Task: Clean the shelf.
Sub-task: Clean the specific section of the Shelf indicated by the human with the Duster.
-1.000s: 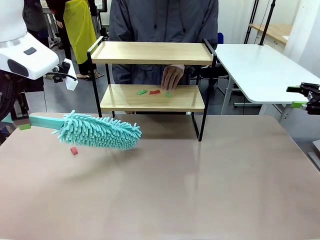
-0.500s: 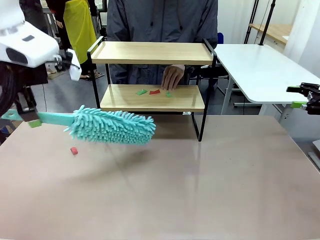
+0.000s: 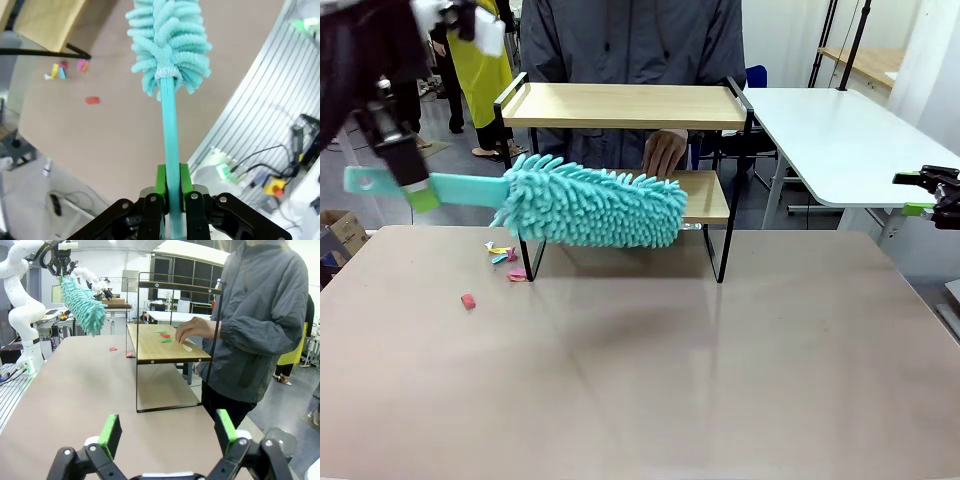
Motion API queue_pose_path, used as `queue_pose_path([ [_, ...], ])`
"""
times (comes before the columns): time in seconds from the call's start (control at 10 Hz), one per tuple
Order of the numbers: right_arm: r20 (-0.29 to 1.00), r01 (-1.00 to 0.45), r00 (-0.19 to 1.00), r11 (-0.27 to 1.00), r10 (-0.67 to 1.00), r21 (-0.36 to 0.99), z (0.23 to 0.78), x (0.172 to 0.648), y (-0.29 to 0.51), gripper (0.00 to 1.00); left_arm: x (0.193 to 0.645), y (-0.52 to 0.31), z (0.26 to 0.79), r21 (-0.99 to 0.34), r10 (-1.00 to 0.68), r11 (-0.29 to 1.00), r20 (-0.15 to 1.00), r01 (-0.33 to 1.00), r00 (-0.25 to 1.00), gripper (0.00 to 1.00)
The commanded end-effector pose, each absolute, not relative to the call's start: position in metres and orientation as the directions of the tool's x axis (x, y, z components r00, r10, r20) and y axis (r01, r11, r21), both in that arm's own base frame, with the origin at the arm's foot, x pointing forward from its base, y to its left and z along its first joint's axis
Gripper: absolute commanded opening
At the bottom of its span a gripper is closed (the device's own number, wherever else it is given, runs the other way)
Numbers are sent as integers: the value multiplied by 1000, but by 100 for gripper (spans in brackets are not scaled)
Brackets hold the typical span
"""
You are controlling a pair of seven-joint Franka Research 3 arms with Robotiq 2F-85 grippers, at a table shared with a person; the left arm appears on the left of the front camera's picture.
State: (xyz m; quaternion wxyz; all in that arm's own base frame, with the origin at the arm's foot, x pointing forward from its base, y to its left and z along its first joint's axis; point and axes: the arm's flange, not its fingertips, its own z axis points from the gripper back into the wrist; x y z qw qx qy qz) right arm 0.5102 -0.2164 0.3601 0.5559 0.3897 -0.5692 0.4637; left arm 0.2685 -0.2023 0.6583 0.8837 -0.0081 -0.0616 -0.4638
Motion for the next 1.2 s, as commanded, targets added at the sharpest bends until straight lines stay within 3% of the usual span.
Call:
queue_pose_path([
  [0.0, 994, -958, -83, 267, 76, -100, 363, 511, -216, 100, 274, -239, 672, -5, -710, 700, 102, 714, 697, 13],
  [0.1, 994, -958, -83, 267, 76, -100, 363, 511, -216, 100, 278, -255, 672, -45, -643, 759, 107, 650, 758, 13],
  [0.5, 994, -958, -83, 267, 76, -100, 363, 511, -216, 100, 298, -311, 664, -90, -552, 814, 186, 573, 813, 13],
  [0.9, 994, -958, -83, 267, 76, -100, 363, 511, -216, 100, 296, -302, 659, -87, -581, 799, 143, 595, 801, 13],
  [1.1, 994, -958, -83, 267, 76, -100, 363, 511, -216, 100, 300, -330, 655, -87, -521, 839, 153, 537, 840, 13],
])
